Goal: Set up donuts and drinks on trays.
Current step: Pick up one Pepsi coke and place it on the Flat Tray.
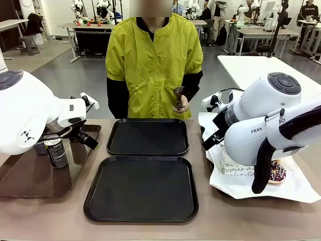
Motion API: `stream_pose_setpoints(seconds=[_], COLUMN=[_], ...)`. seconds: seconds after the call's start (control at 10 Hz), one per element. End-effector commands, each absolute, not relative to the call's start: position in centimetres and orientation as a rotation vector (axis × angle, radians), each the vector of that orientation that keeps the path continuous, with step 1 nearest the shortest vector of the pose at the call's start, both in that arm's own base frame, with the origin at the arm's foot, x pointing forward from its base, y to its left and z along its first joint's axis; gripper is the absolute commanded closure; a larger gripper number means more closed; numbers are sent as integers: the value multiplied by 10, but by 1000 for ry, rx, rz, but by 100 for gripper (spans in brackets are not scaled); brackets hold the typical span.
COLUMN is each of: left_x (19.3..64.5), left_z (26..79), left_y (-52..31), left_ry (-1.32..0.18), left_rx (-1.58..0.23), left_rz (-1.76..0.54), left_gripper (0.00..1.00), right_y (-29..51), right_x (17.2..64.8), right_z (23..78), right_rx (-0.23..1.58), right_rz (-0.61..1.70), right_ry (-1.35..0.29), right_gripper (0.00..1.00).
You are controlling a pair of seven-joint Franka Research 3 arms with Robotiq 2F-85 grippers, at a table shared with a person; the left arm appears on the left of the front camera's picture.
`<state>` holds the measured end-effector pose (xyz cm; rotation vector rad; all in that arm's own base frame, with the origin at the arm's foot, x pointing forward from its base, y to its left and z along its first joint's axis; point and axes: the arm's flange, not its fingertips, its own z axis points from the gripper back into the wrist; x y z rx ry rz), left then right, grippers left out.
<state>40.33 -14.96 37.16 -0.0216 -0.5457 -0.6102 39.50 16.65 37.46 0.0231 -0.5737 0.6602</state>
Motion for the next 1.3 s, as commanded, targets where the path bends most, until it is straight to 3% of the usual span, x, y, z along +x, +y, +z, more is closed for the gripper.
stream_pose_setpoints(seconds=[0.0,0.4,0.6,0.8,1.0,1.2], left_x=[403,403,332,276,246,229], left_z=[372,372,415,436,427,419], left_y=[-150,-150,-132,-115,-112,-111], left_ry=[-546,-546,-546,-430,-266,-219], left_rx=[-22,-22,-73,-70,-69,-68], left_rz=[-610,-610,-659,-709,-713,-721], left_gripper=[0,0,0,0,0,0], right_y=[167,166,156,138,123,112], right_x=[395,395,315,247,203,187], right_z=[375,375,412,434,425,404], right_rx=[23,23,-35,-82,-90,-77], right_rz=[660,660,670,618,605,605], right_ry=[-574,-574,-550,-466,-344,-257], right_gripper=[0,0,0,0,0,0])
